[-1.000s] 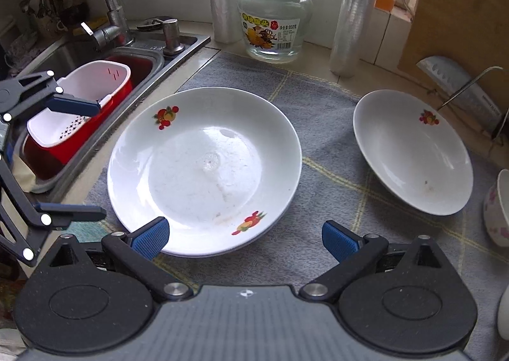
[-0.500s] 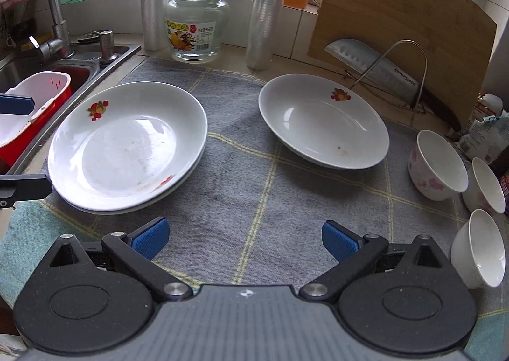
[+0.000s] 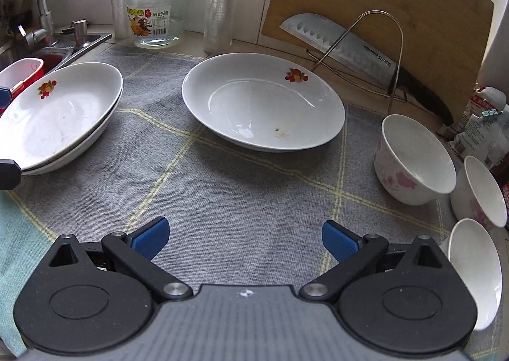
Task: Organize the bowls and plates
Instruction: 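Move the left tool to the rim of the white fruit-decal plate by the cutting board, then close the left tool on the plate rim and lift the plate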
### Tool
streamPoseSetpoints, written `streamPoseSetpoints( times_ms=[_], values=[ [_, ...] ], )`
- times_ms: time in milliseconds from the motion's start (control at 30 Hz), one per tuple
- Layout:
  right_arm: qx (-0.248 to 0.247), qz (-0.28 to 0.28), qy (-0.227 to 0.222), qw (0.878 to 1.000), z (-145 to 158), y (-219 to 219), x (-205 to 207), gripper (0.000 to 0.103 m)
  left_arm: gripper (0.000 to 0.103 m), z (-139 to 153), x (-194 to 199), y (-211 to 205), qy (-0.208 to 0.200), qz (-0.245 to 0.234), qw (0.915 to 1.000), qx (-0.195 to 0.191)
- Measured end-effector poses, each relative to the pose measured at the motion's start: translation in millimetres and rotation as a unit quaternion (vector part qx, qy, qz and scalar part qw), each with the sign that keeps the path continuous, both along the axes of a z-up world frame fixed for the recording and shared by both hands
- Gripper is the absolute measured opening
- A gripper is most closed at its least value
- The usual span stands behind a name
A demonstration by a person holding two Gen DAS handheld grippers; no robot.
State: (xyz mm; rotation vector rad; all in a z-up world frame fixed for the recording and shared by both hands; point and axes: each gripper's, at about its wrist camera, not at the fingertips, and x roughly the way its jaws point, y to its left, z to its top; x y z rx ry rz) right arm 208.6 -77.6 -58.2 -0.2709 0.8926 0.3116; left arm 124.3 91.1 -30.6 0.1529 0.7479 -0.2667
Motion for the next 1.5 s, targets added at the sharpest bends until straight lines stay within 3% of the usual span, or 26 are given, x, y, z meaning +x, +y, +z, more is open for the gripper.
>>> streamPoseSetpoints(
  times_ms=[333, 533, 933, 1067, 1233, 1500],
  values=[
    [0.036, 0.053, 0.015, 0.998, -19, -18, 41, 0.103, 0.102, 2, -16, -36, 0.024, 0.073, 0.9969, 0.019],
    [0.05, 0.068, 0.018, 0.996, -27, -15, 53, 0.103, 0.102, 8, -6, -44, 0.024, 0.077, 0.9963, 0.028],
    [0.062, 0.059, -0.008, 0.996, -34, -15, 77, 0.103, 0.102, 11, 48, -48, 0.027, 0.003, 0.9995, 0.015],
    [0.068, 0.056, -0.021, 0.996, -36, -17, 73, 0.103, 0.102, 20, 78, -47, 0.021, -0.028, 0.9991, 0.025],
    [0.066, 0.053, -0.019, 0.996, -35, -15, 78, 0.103, 0.102, 26, 126, -42, 0.037, -0.054, 0.9978, 0.009],
    [0.068, 0.035, -0.025, 0.997, -36, -11, 84, 0.103, 0.101, 11, 192, -50, 0.067, -0.096, 0.993, 0.016]
  ],
)
